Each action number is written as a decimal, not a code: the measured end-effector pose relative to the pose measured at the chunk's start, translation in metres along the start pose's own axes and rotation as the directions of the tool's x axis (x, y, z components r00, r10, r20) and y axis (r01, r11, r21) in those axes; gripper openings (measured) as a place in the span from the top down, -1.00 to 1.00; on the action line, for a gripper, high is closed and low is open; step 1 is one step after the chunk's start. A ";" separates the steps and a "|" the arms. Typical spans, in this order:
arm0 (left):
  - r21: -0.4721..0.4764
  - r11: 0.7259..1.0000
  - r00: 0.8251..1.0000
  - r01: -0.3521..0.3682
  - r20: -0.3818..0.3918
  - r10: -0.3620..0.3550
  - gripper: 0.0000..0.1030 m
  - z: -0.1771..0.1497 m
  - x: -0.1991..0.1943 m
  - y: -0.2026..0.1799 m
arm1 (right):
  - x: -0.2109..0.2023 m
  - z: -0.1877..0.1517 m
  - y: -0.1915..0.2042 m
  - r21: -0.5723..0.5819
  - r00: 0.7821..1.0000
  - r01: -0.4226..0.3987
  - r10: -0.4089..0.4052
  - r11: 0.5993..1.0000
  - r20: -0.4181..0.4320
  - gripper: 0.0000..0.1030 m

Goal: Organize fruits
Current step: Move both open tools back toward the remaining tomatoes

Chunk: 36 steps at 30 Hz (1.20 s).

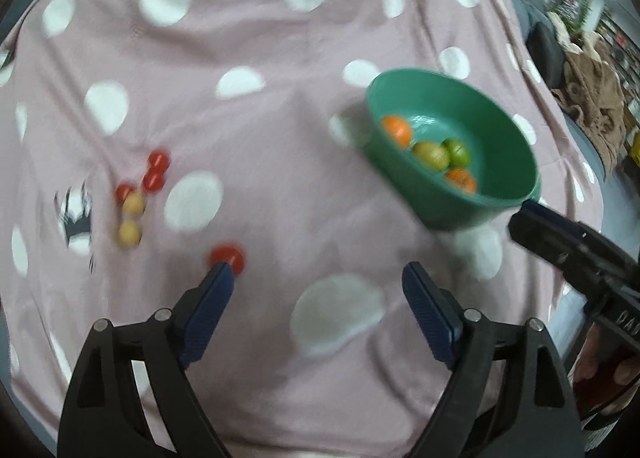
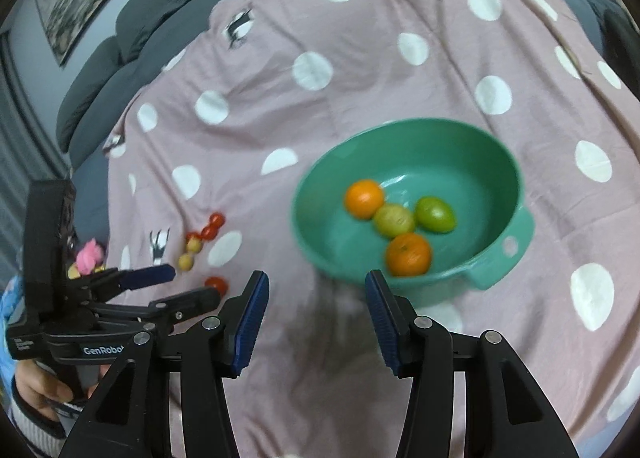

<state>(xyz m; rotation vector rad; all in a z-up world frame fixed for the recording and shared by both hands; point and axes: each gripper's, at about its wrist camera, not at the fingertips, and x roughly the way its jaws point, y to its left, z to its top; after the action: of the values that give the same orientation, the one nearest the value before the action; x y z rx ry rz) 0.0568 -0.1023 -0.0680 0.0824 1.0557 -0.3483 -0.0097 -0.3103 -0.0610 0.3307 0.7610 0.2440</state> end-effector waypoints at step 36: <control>-0.320 0.935 0.982 0.154 0.152 -0.110 -0.65 -0.083 -0.028 0.125 | 0.077 -0.024 0.105 -0.208 0.963 -0.112 0.055 0.972 -0.264 0.01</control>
<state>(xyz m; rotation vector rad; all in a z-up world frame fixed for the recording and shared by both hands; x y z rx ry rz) 0.0145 0.0413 -0.0971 -0.3113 0.9778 -0.2895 0.0175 -0.1835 -0.0866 0.1205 0.9665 0.4546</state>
